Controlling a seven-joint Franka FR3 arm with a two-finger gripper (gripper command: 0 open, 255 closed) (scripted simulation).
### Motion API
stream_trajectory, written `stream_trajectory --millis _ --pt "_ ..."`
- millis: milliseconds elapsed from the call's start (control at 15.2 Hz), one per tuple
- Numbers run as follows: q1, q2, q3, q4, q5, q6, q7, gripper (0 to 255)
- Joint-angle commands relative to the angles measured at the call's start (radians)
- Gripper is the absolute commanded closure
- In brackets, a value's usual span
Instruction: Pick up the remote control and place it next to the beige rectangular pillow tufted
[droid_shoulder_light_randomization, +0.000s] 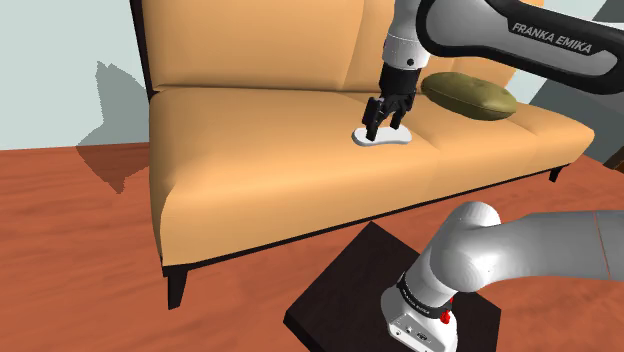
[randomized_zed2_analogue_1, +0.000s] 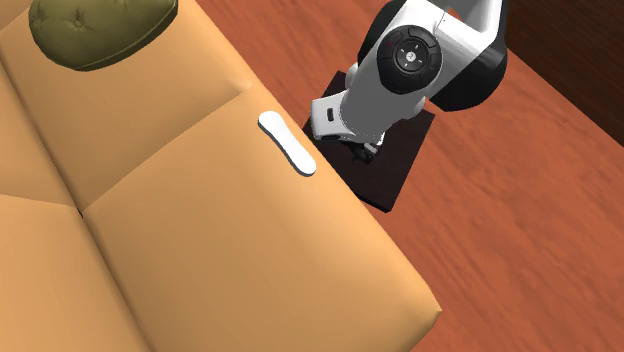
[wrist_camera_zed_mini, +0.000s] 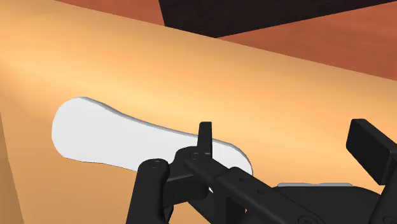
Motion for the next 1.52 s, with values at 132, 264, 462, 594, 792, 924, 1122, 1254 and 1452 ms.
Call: stream_trajectory --millis 132,264,462,594,792,924,1122,1254,1452 --pt "0.067 -0.101 -0.067 -0.092 -0.095 0.069 -0.229 0" --pt "0.134 -0.195 -0.151 -0.171 -0.195 0.143 -0.456 0" --pt "0.234 -0.311 -0.307 -0.252 -0.344 0.258 -0.801 0" --pt "0.304 -0.364 -0.425 -0.275 -0.434 0.331 -1.035 0" --pt "0.318 -0.369 -0.462 -0.297 -0.464 0.367 -1.071 0" --pt "0.316 -0.365 -0.479 -0.317 -0.478 0.394 -1.068 0" --pt "0.311 -0.354 -0.509 -0.352 -0.504 0.442 -1.062 0" --pt "0.312 -0.354 -0.509 -0.352 -0.504 0.442 -1.062 0" --pt "0.312 -0.354 -0.509 -0.352 -0.504 0.442 -1.062 0"
